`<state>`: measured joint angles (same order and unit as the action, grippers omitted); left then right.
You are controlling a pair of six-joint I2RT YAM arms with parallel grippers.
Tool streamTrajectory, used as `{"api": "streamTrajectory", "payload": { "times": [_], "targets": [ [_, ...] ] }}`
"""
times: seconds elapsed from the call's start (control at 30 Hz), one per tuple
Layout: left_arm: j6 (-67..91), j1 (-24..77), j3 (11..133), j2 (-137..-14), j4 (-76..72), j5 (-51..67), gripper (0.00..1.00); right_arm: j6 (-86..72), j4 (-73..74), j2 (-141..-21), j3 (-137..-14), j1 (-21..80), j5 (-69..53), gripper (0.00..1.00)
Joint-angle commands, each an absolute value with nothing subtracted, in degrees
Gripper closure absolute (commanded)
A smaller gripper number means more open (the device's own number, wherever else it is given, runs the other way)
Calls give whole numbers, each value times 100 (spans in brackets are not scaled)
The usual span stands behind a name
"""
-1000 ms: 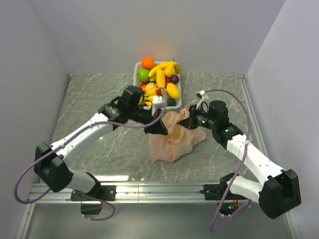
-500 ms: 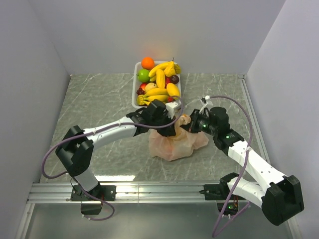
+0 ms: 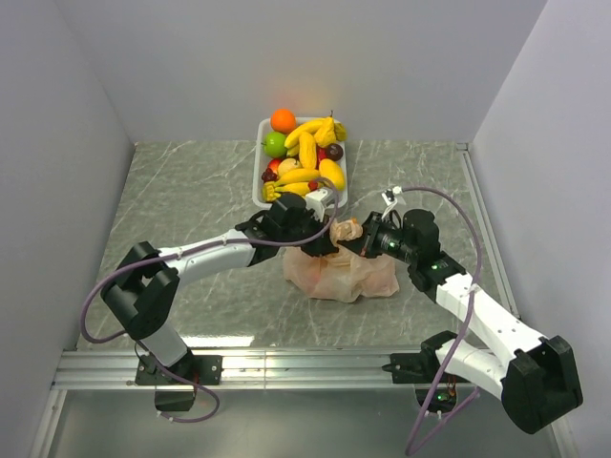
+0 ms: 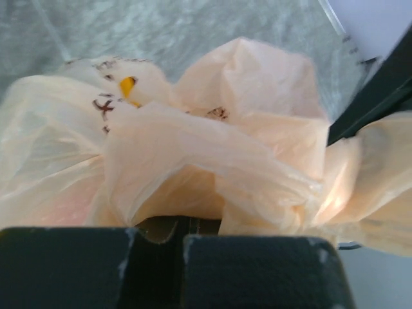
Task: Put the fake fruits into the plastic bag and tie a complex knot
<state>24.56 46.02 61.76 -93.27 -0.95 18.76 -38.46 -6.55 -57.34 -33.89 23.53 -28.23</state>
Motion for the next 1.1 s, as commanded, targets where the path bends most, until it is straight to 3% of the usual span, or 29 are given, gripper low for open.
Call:
{"api": "streamTrajectory", "payload": {
  "times": [0.0,0.17,0.3,0.33,0.43,0.47,0.57,0.67,0.83,0.93,1.07],
  "targets": [
    [3161,4588,5881,-9114,-1492,2443,100,-4113,-1336,-5765,-3314,2399,-3357,100],
    [4103,4509,5239,-9175,-3730,2680,100,-4166,-1248,-5696,-3182,2549,-3401,100],
    [4377,4509,5063,-9299,-4349,2874,100,-3921,-1126,-5835,-3356,2610,-3821,98],
    [4368,4500,5036,-9299,-4394,2900,100,-3615,-751,-5871,-3479,2619,-3884,83],
    [4342,4483,4948,-9273,-4351,2927,100,-2728,477,-5705,-3989,2584,-4008,66],
    [4342,4482,4931,-9255,-4342,2927,100,-2142,770,-5582,-4077,2532,-3938,51],
    [4333,4491,4860,-9263,-4342,2900,100,-1253,1685,-4959,-4253,2304,-3972,33],
    [4316,4500,4860,-9307,-4368,2944,100,-505,2520,-4545,-4613,1935,-4253,27],
    [4298,4491,4887,-9413,-4333,3067,100,-447,2805,-4219,-5229,1022,-4587,30],
    [4272,4491,4887,-9404,-4254,3085,100,-729,2419,-4446,-5239,186,-4746,46],
    [4254,4500,4921,-9422,-4105,3111,100,-371,2364,-5638,-5299,-220,-4702,63]
  ]
}}
